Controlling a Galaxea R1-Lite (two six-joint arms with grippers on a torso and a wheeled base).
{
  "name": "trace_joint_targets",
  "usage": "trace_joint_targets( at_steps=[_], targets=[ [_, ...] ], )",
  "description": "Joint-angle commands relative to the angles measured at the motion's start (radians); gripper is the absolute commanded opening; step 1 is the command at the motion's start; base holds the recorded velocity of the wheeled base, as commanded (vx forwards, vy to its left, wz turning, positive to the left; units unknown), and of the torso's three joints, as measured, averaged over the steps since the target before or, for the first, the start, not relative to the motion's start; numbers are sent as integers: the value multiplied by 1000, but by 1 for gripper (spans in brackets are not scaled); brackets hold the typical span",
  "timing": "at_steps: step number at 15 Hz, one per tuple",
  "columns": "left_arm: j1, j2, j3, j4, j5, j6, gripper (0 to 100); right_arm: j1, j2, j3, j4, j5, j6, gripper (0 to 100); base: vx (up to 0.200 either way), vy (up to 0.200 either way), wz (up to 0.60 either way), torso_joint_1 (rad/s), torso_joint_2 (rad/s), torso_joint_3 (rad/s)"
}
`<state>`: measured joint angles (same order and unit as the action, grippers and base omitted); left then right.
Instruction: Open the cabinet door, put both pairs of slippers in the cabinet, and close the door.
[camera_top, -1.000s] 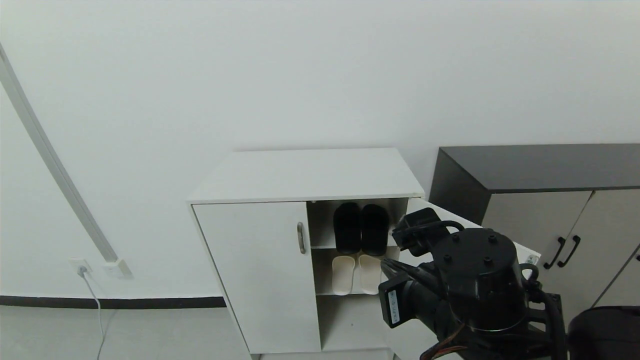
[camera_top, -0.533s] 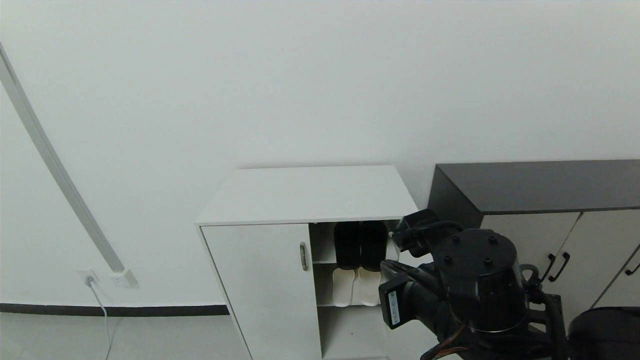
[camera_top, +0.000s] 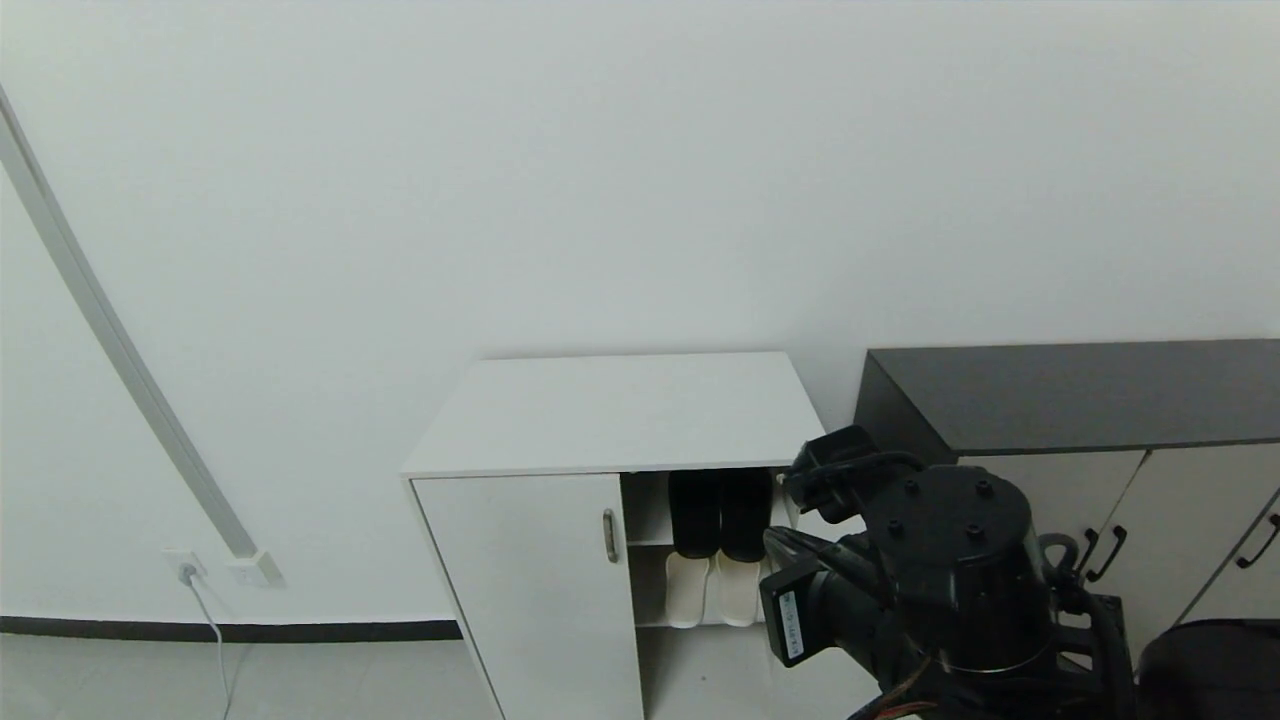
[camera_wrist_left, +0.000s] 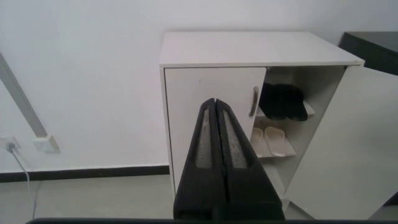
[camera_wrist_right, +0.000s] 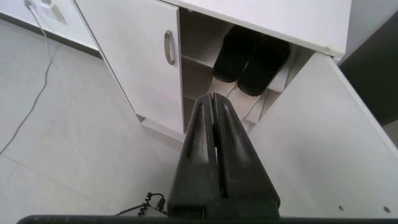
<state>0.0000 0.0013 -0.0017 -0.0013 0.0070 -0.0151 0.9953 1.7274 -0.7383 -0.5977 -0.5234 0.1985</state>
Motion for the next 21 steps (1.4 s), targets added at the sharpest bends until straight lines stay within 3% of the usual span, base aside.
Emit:
trace_joint_targets(
  at_steps=[1,7,18,21],
  targets=[
    [0,2,0,0,1,0,0,0,3,2,-1,2,-1,0,0,0,0,173,-354,-198],
    [0,0,0,0,-1,0,0,0,3,8,1,2,-2,0,0,0,0,76,-161,-85],
    [0,2,0,0,1,0,0,-1,3,16,-1,2,-16,0,0,0,-600,2,-2,2],
    [0,0,0,0,1,0,0,-1,3,17,-1,2,-16,0,0,0,0,0,0,0]
  ],
)
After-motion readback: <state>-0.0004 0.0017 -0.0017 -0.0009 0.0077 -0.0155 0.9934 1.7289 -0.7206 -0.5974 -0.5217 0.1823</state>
